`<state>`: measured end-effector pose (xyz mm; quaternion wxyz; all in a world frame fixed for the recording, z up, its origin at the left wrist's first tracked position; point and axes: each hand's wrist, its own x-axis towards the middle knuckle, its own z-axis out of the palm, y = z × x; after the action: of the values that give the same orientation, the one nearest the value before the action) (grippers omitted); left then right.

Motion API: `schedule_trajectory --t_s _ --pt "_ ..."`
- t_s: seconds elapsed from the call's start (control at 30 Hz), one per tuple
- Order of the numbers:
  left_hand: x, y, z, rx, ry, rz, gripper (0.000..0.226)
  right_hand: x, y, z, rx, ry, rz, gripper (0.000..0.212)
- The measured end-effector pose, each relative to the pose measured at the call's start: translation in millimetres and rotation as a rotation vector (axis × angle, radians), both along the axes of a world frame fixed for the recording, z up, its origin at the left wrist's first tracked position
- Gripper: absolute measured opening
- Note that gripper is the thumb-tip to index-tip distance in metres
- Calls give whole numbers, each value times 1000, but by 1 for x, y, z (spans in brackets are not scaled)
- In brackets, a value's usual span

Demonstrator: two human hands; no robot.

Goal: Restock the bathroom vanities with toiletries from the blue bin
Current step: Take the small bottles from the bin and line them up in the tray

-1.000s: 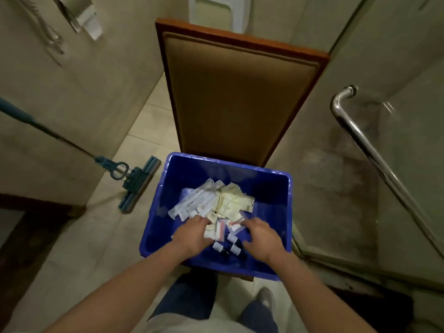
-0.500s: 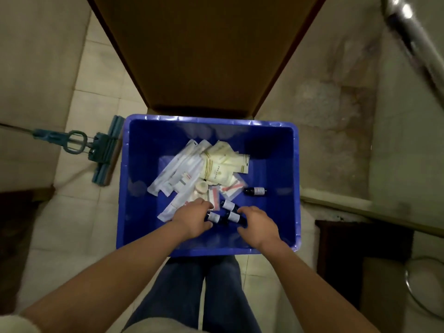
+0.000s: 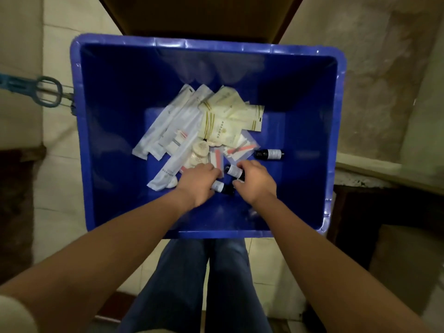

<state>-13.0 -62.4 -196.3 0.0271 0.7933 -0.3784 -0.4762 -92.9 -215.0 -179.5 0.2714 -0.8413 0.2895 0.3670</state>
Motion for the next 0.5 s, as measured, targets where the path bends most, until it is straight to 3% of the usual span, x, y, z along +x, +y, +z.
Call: schedule_trajectory --t_s 0.2,0.5 --pt "0 -3 -9 -39 -134 -171 46 1 2 -22 -15 -38 -7 28" --pt "0 0 -19 -70 -169 -267 37 9 -2 -36 -8 -26 16 20"
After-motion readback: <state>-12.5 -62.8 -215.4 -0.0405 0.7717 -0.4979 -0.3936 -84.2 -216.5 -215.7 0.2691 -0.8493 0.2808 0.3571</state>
